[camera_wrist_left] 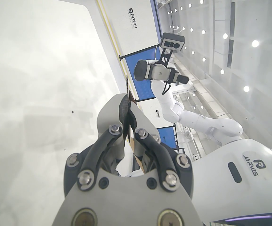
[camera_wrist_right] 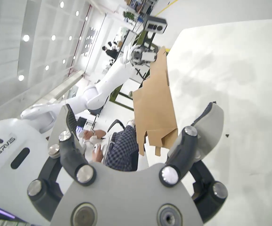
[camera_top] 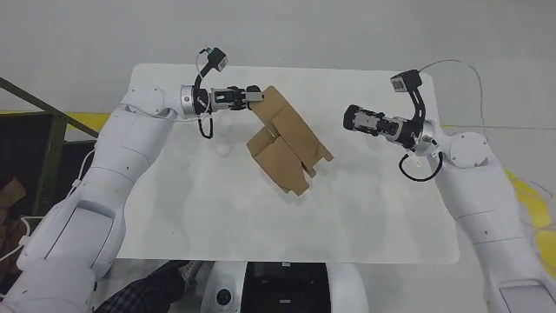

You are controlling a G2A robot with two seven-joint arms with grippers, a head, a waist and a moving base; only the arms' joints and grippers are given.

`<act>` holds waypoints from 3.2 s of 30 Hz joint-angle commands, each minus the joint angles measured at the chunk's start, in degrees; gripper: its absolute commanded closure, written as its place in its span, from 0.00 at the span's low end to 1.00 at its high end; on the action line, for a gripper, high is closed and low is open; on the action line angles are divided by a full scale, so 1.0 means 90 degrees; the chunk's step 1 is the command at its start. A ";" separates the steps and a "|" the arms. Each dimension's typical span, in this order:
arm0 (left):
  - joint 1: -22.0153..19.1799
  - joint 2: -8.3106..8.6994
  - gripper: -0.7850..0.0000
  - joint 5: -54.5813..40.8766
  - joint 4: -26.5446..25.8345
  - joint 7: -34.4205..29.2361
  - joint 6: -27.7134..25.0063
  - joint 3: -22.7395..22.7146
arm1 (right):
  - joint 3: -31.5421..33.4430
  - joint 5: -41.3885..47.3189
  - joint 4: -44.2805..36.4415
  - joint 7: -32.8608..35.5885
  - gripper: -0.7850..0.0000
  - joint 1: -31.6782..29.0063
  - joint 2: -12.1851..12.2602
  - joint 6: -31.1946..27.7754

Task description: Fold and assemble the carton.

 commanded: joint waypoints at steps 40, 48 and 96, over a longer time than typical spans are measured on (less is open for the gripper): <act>0.0275 0.0077 1.00 0.0159 -0.0525 0.0281 0.0270 -0.0195 | -0.1708 0.0417 0.1006 -0.0031 0.00 0.0225 0.0063 -0.0199; 0.0275 0.0077 1.00 0.0159 -0.0525 0.0281 0.0270 -0.0195 | -0.1999 0.0833 0.1023 -0.0012 0.42 0.0327 0.0081 -0.0180; 0.0275 0.0077 0.00 0.0159 -0.0525 0.0281 0.0270 -0.0195 | -0.1189 0.0681 -0.0568 -0.2442 1.00 -0.0384 0.0536 0.1414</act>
